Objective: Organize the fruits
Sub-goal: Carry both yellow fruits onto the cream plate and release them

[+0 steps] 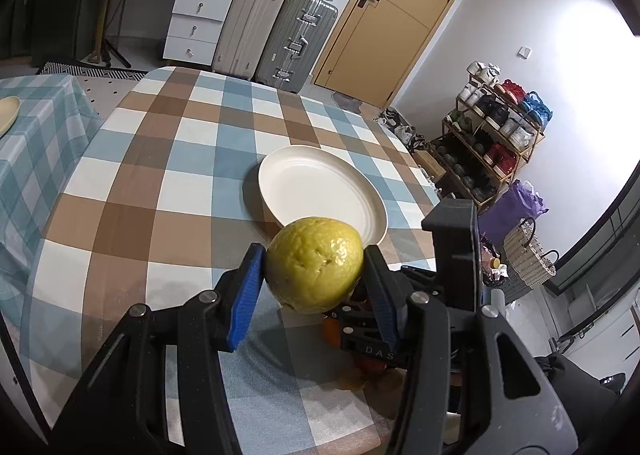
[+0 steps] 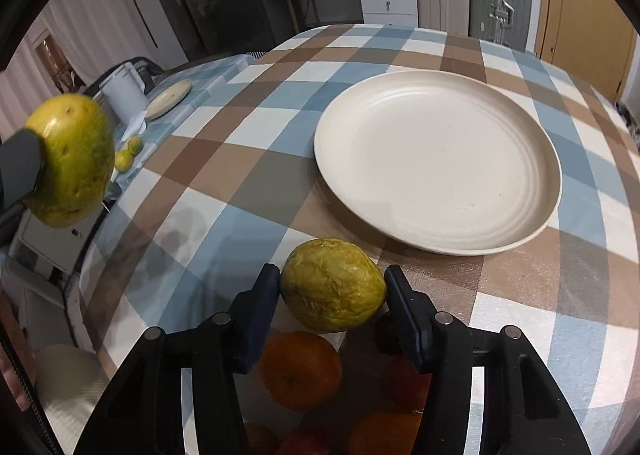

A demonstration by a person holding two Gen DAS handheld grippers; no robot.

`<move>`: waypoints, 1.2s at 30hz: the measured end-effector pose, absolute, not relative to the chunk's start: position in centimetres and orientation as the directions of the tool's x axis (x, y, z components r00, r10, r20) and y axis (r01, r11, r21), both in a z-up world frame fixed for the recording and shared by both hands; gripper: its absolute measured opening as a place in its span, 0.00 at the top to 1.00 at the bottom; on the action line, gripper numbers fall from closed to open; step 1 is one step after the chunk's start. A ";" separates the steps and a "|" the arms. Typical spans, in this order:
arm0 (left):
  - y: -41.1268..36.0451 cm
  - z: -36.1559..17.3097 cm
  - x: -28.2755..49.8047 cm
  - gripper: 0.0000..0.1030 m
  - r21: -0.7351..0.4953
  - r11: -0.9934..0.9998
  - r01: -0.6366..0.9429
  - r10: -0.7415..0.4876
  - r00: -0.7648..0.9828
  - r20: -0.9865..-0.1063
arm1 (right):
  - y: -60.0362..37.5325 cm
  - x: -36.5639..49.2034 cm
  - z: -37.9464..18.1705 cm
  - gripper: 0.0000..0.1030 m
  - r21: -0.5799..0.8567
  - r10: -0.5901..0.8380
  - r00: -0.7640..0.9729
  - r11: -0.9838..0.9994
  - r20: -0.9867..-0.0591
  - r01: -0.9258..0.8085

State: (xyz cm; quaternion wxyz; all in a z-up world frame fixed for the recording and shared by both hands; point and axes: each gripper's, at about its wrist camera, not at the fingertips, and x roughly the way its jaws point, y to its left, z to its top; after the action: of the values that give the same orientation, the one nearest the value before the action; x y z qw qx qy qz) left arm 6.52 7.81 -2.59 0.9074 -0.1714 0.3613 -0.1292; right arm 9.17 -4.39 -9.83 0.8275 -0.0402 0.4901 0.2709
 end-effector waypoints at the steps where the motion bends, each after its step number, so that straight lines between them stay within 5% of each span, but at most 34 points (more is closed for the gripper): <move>1: 7.8 -2.6 6.5 0.54 -0.403 0.908 0.111 -0.357 0.706 -0.611 | -4.3 9.1 -9.8 0.47 0.202 0.415 0.370 0.845 -0.831 -0.495; 25: 6.5 -4.2 7.9 0.54 -0.311 0.948 0.070 -0.270 0.694 -0.668 | -10.2 8.4 -4.8 0.47 0.395 0.586 0.449 0.800 -0.675 -0.450; 36: 4.1 -1.8 15.4 0.54 -0.255 0.959 0.123 -0.270 0.670 -0.691 | -14.7 10.5 -0.7 0.47 0.454 0.625 0.526 0.781 -0.577 -0.430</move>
State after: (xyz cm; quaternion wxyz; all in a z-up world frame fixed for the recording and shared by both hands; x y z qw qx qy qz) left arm 15.40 4.11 -1.83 0.9090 -0.0939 0.3915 -0.1081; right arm 10.45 -14.75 -0.66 0.8639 0.1286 0.3795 0.3051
